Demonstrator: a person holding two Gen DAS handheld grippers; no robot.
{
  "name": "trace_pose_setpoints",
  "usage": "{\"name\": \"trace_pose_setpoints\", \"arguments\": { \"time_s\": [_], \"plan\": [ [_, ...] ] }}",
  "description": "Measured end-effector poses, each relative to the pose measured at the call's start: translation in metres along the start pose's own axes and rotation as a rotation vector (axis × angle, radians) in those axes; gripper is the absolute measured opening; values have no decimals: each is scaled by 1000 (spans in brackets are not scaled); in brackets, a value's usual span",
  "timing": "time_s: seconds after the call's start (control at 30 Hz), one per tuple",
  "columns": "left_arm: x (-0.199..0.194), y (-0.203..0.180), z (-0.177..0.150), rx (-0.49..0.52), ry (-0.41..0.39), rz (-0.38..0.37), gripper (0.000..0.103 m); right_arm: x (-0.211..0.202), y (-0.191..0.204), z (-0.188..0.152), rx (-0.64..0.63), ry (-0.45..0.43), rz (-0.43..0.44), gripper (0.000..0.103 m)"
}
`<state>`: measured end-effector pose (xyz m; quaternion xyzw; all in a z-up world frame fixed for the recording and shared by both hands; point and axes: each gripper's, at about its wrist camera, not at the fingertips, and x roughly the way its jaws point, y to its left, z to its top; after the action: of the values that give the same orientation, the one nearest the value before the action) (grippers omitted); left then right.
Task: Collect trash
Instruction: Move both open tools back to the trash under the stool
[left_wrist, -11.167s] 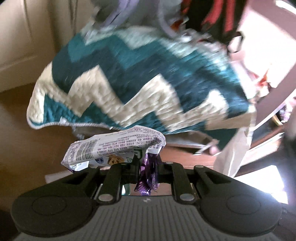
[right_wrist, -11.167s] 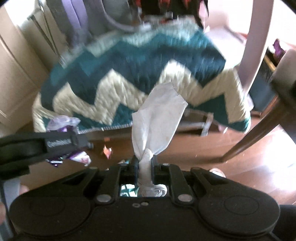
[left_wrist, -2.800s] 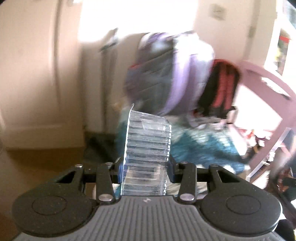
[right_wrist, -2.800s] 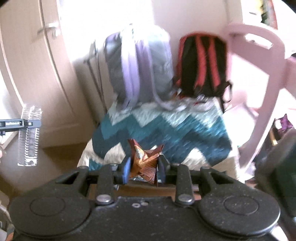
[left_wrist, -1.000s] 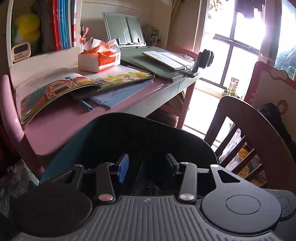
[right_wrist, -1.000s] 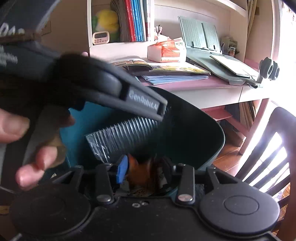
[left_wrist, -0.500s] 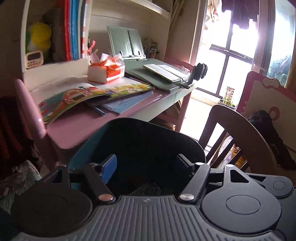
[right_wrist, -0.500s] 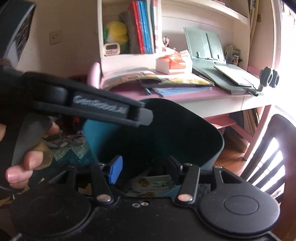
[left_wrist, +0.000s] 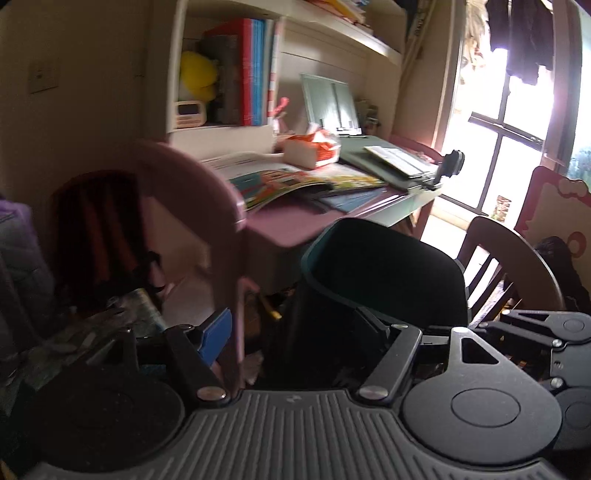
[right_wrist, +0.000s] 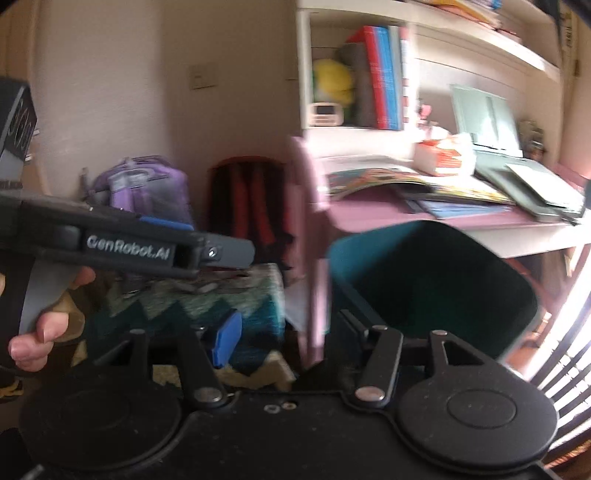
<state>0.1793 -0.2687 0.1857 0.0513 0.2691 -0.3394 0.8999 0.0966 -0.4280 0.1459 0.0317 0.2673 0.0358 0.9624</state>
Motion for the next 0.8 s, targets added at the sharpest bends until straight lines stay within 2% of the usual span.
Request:
{"name": "trace_pose_setpoints", "arguments": {
  "time_s": [0.33,0.47,0.63,0.8],
  "plan": [
    [-76,101,-68,-83,28,153,74,33,98,-13,-72,47,186,57],
    [-96,140,-101,-112,56,210,79,57,135,-25,-101,94,244,57],
    [-101,190,-150,-134,118,282,79,97,176,-53,-143,180,305,57],
    [-88,238,-196,-183,179,311,80,151,210,-87,-158,291,355,58]
  ]
}}
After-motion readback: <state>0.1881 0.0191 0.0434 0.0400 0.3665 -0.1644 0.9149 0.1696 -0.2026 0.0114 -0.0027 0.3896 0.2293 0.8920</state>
